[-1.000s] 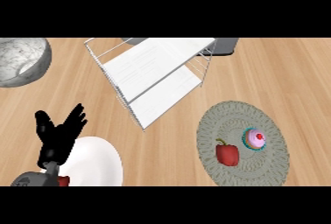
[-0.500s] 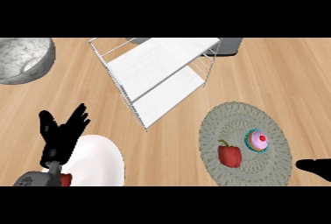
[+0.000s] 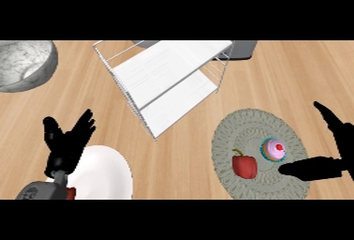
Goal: Pick the cupcake from the placemat and place it in the tiered shelf
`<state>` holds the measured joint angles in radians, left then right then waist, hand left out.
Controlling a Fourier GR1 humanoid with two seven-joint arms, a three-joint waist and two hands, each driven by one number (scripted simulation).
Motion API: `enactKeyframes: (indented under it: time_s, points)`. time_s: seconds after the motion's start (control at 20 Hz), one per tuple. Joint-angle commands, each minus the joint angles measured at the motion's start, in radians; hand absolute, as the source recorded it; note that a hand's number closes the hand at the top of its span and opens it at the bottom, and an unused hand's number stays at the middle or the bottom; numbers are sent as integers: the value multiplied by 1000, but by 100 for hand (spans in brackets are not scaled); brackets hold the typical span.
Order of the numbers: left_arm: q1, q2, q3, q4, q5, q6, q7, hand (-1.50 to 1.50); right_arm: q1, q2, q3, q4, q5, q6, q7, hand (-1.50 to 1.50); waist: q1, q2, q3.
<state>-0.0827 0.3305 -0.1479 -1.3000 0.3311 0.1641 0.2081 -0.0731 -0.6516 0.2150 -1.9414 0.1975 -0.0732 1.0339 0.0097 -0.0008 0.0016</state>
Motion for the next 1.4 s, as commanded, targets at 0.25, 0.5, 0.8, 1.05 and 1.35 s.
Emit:
enactKeyframes:
  time_s: [0.25,0.5,0.8,1.05,1.35]
  points:
    - [47,38,56,0,2,-70,12,0,-28,91,52,42,157,28,159,-150,-7,1,-2]
    - [59,6,56,-18,-23,-64,20,0,41,133,59,71,222,37,93,-150,-10,0,-2]
    - [93,-38,56,-72,-61,-50,22,0,-52,226,21,166,270,81,91,-150,-6,1,-2]
    - [55,-40,91,-5,-67,-86,3,0,-11,240,30,225,364,75,40,-150,-9,1,-2]
    - [37,-40,113,-65,-86,-80,99,0,-23,316,12,296,460,54,16,-150,-8,0,-1]
